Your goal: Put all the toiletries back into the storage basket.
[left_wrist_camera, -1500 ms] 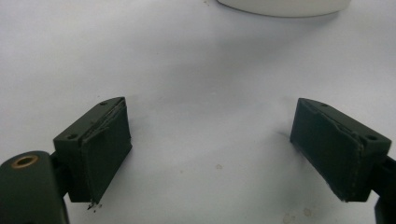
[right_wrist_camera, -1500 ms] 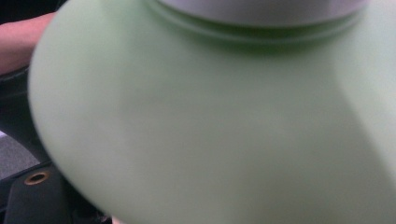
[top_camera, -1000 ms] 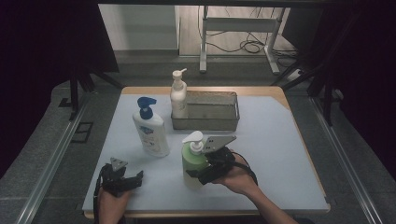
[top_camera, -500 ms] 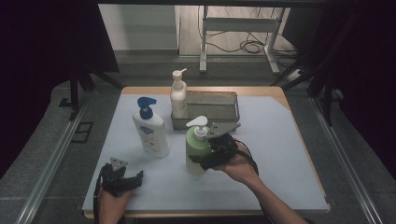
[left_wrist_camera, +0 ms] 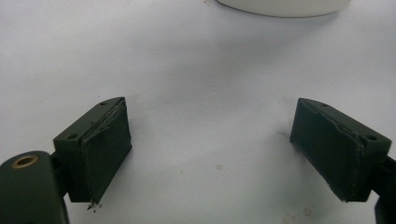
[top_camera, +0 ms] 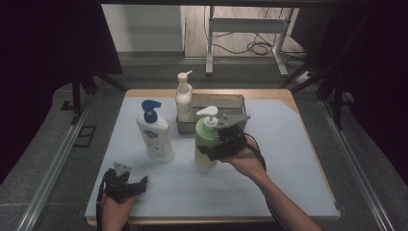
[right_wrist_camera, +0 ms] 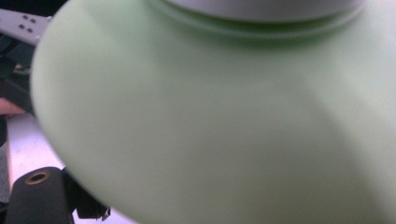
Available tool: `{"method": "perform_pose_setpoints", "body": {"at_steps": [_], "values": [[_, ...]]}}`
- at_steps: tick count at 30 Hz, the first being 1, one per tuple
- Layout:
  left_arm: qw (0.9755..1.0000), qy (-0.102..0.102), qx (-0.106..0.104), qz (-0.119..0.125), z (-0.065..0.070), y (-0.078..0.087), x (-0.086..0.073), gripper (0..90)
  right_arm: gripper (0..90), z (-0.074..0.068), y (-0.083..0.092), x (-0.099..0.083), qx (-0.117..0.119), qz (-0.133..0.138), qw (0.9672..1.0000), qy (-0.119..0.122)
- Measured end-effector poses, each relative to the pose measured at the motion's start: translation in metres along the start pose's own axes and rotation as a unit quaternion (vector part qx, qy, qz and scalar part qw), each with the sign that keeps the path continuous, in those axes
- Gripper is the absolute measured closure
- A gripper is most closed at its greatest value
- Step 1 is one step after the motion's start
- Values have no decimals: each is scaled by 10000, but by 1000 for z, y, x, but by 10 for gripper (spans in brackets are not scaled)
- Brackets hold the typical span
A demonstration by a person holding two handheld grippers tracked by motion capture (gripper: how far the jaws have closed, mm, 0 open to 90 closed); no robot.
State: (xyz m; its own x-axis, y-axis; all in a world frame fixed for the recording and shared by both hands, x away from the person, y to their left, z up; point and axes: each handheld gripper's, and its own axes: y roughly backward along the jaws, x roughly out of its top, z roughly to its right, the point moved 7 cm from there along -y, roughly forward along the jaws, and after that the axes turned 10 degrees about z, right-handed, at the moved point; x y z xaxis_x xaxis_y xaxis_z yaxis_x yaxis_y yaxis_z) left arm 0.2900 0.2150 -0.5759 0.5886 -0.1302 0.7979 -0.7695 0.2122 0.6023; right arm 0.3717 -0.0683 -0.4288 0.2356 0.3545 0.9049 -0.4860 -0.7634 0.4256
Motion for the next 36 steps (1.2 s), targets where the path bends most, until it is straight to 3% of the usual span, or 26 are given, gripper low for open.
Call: {"method": "perform_pose_setpoints", "body": {"at_steps": [14, 36], "values": [[10000, 13, 4, 3, 0, 0, 0, 118, 124, 27, -3, 15, -357, 68, 9993, -102], [10000, -6, 1, -10, 0, 0, 0, 118, 125, 58, -11, 41, -728, 125, 9971, -203]]}}
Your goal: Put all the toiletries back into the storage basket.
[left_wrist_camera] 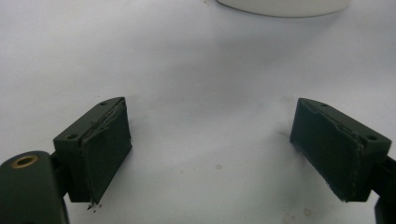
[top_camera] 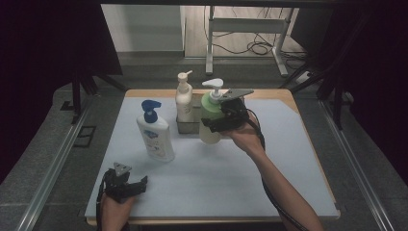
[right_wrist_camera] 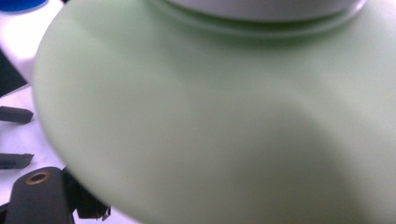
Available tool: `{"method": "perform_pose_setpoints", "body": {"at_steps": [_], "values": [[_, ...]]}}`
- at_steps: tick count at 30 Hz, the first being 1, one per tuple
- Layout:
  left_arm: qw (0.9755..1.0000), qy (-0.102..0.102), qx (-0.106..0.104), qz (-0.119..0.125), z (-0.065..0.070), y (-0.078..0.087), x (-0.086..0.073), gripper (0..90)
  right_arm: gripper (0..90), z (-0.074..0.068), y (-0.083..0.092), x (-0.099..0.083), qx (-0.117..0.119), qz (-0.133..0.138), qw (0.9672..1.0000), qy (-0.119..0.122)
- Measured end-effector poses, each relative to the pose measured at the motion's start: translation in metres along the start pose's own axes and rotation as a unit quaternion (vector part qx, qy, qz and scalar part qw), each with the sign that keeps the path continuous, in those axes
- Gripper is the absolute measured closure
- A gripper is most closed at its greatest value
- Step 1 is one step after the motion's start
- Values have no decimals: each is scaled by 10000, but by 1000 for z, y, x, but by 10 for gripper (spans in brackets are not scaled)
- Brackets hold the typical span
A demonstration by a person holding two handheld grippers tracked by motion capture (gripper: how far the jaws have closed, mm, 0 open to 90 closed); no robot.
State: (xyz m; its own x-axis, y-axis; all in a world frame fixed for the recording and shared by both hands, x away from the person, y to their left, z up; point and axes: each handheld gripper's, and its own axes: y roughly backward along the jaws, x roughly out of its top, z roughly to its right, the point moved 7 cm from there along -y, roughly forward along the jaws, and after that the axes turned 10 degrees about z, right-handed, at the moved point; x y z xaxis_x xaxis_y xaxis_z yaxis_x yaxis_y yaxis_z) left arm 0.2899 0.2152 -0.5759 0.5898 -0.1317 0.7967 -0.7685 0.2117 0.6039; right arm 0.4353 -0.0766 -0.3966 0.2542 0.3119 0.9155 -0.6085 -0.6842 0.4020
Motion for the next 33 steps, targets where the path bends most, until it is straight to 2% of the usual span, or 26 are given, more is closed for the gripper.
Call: {"method": "perform_pose_setpoints", "body": {"at_steps": [15, 33], "values": [[10000, 8, -3, 16, 0, 0, 0, 118, 126, 17, -11, 22, -254, 64, 9997, -3], [10000, 15, -2, 4, 0, 0, 0, 118, 126, 37, -28, 30, -589, 97, 9982, -19]]}}
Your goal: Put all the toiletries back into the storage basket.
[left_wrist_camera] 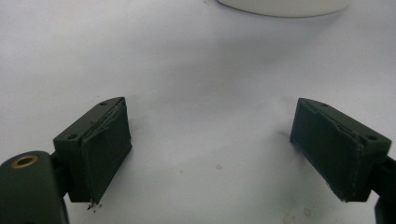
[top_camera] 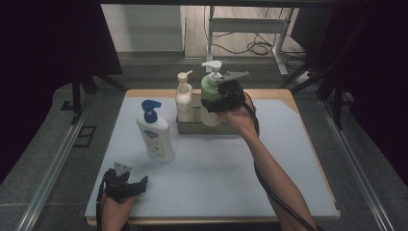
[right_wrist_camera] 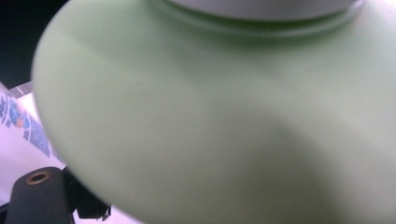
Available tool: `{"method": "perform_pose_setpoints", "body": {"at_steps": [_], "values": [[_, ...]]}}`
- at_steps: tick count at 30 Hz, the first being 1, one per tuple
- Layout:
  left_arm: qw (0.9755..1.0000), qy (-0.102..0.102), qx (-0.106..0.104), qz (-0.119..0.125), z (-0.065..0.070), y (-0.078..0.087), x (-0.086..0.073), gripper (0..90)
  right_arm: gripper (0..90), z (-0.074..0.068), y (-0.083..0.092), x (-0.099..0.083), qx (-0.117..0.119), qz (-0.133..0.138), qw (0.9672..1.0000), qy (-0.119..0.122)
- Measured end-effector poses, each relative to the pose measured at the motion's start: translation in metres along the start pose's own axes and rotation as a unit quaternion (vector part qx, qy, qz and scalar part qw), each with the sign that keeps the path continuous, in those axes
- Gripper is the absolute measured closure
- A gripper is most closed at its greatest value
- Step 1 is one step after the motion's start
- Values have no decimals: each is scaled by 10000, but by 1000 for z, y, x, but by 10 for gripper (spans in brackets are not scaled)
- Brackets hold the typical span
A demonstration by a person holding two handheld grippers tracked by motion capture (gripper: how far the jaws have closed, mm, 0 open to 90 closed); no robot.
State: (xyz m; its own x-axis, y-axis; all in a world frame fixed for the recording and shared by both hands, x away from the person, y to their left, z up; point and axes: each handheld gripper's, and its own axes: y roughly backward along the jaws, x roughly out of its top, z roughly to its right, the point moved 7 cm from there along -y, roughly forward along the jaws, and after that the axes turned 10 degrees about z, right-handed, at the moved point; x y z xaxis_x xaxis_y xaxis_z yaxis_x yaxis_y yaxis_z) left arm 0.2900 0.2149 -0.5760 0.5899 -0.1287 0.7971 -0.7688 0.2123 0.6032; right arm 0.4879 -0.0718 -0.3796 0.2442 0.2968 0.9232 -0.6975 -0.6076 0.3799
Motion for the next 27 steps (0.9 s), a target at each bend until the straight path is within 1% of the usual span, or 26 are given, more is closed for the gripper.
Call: {"method": "perform_pose_setpoints", "body": {"at_steps": [9, 12, 19, 27], "values": [[10000, 5, -2, 2, 0, 0, 0, 118, 126, 5, -10, 3, -118, 22, 9999, 32], [10000, 4, -2, 1, 0, 0, 0, 118, 126, 7, -13, 3, -142, 28, 9999, -4], [10000, 6, -6, 4, 0, 0, 0, 118, 126, 11, -20, 5, -180, 29, 9998, -4], [10000, 4, -3, 0, 0, 0, 0, 118, 126, 14, -34, -1, -234, -14, 9997, -31]]}}
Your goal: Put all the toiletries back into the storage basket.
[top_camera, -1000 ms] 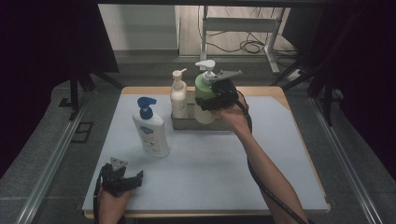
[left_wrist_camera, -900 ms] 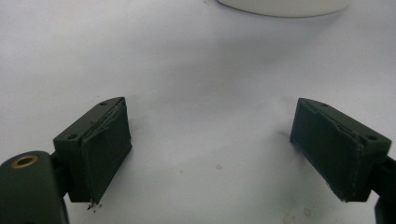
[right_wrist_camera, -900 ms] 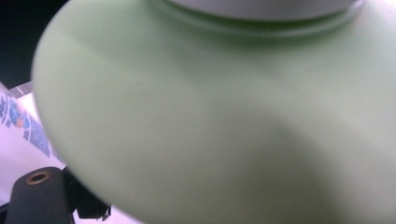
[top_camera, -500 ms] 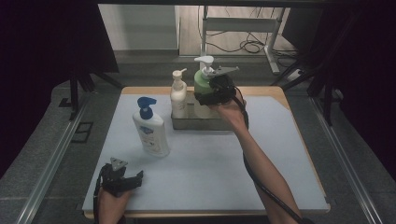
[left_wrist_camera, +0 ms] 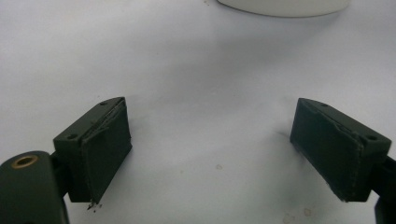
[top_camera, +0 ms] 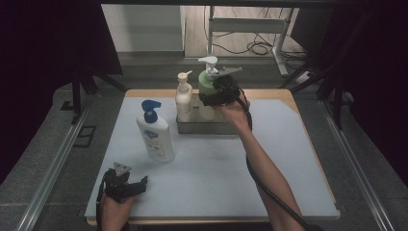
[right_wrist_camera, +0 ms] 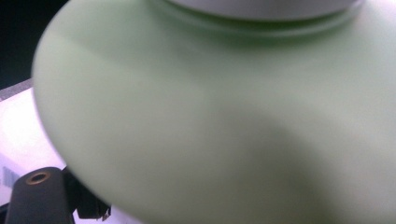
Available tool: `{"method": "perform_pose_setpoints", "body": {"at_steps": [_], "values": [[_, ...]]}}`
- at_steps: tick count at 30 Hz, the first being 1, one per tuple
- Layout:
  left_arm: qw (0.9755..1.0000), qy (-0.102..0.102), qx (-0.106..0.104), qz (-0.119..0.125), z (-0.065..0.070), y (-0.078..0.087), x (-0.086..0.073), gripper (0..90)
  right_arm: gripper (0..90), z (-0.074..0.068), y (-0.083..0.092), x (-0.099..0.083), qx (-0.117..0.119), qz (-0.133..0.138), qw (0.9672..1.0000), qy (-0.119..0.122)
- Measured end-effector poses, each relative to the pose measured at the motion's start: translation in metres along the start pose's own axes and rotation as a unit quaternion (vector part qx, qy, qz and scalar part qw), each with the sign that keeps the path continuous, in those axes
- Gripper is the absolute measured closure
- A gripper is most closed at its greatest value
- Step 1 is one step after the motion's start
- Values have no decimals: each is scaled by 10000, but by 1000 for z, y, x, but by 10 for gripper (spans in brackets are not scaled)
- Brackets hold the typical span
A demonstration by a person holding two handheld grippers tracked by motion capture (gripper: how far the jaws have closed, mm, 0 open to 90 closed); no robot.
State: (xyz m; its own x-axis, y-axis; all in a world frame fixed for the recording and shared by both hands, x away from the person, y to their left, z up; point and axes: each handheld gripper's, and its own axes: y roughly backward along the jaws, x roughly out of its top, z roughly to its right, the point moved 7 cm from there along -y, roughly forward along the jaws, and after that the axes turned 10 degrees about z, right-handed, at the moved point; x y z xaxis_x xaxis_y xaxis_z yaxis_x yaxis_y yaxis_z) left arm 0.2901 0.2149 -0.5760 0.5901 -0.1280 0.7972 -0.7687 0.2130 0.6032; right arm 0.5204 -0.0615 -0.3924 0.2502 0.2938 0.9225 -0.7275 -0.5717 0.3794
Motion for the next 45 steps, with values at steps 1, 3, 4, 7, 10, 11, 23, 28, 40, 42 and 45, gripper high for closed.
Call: {"method": "perform_pose_setpoints", "body": {"at_steps": [1, 3, 4, 7, 10, 11, 23, 28, 40, 42, 45], "values": [[10000, 1, 0, 1, 0, 0, 0, 118, 126, 0, -2, -1, -15, -18, 10000, -8], [10000, 2, 0, 1, 0, 0, 0, 118, 126, 1, -5, -4, -24, -37, 10000, -44], [10000, 1, 0, 0, 0, 0, 0, 118, 126, 1, -6, -5, -31, -46, 10000, -38], [10000, 1, -1, -1, 0, 0, 0, 118, 126, 2, -10, -9, -43, -72, 10000, -53], [10000, 0, 0, -1, 0, 0, 0, 118, 125, 2, -12, -13, -37, -116, 9999, -85], [10000, 1, 0, 0, 0, 0, 0, 118, 126, 2, -13, -14, -36, -129, 9999, -71], [10000, -1, 0, -1, 0, 0, 0, 118, 126, -4, -23, -28, 37, -288, 9996, -50], [10000, -2, 1, -4, 0, 0, 0, 118, 126, -4, -25, -33, 71, -365, 9993, -73], [10000, -17, -1, -13, 0, 0, 0, 118, 126, -3, -29, -46, 133, -510, 9985, -158], [10000, -17, -1, -13, 0, 0, 0, 118, 126, -3, -29, -46, 140, -530, 9984, -159], [10000, -16, -1, -13, 0, 0, 0, 118, 126, -4, -31, -49, 150, -576, 9981, -153]]}}
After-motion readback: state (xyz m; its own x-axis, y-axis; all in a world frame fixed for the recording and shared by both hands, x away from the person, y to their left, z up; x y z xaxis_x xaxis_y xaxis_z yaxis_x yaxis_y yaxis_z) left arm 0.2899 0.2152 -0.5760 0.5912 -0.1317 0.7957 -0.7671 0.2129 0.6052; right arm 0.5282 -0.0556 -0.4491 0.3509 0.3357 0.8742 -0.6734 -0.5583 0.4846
